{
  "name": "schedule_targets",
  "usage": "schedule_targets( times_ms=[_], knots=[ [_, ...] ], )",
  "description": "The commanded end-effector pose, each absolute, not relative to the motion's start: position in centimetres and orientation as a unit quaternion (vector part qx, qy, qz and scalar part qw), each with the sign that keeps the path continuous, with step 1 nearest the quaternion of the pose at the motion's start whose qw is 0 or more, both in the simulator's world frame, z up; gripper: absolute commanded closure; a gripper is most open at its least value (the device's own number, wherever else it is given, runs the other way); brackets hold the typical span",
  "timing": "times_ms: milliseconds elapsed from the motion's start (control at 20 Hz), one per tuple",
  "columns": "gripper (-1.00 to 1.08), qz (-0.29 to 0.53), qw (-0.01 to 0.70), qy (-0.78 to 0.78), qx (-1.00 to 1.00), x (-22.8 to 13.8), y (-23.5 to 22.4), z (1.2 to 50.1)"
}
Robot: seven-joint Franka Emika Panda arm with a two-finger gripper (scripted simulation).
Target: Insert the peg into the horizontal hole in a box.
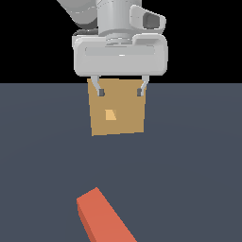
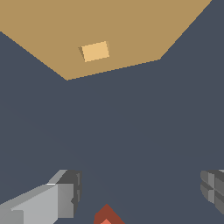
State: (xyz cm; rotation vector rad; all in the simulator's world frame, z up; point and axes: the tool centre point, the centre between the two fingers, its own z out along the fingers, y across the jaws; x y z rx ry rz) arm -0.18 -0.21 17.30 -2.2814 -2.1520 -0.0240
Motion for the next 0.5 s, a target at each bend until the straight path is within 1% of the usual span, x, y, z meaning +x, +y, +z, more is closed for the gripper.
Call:
schedule_targets(
  times_ms=[0,450],
  knots=[
    [-0.92,-0.008,0.003,-0.686,-0.727,-0.2,-0.2,17.3],
    [-0.92,-0.007,0.003,-0.698,-0.716,-0.5,-1.4,16.8]
  ],
)
